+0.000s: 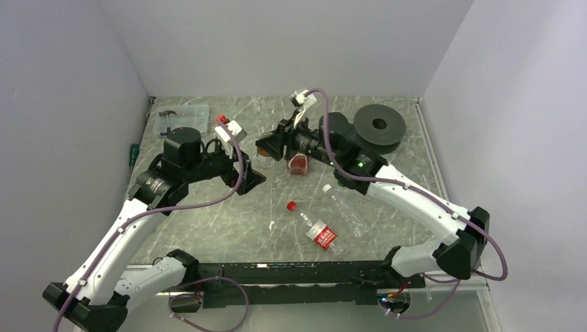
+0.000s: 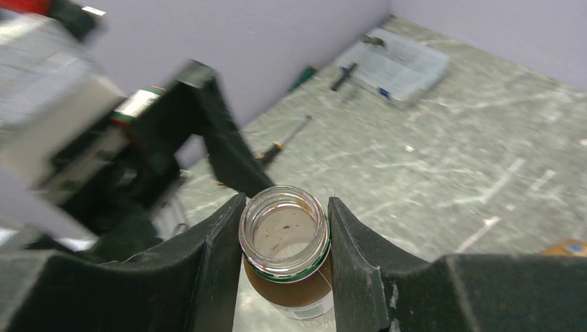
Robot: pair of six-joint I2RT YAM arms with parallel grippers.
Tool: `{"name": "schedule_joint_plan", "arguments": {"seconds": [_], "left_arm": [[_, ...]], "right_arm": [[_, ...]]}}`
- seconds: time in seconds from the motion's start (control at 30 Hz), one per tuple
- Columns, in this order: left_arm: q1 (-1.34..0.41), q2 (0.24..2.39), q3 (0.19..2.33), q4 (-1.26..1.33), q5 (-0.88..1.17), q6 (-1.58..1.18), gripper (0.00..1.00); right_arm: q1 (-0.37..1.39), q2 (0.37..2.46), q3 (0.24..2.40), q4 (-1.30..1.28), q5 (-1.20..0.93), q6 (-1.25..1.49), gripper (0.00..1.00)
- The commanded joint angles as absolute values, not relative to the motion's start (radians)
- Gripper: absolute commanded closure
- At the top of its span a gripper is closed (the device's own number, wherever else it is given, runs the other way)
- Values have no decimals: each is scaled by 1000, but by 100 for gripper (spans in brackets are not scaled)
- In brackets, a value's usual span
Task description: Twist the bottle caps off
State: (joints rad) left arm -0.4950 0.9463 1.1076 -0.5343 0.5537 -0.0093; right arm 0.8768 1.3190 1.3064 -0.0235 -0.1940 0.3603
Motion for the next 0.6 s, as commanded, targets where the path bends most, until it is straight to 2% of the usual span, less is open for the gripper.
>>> {"name": "schedule_joint_plan", "arguments": {"seconds": [0.0,0.13,0.57], "left_arm": [[-494,889,1192,-629,275,-36,1],[-494,845,1210,-692,207,-57,1],[-494,796,1269,-797,328,-71,1]], "right_arm": [[877,1384,1369,-56,-25,242,85],[877,1493,1362,44,57,181,87],[861,1924,1492,415,240,136,89]]}}
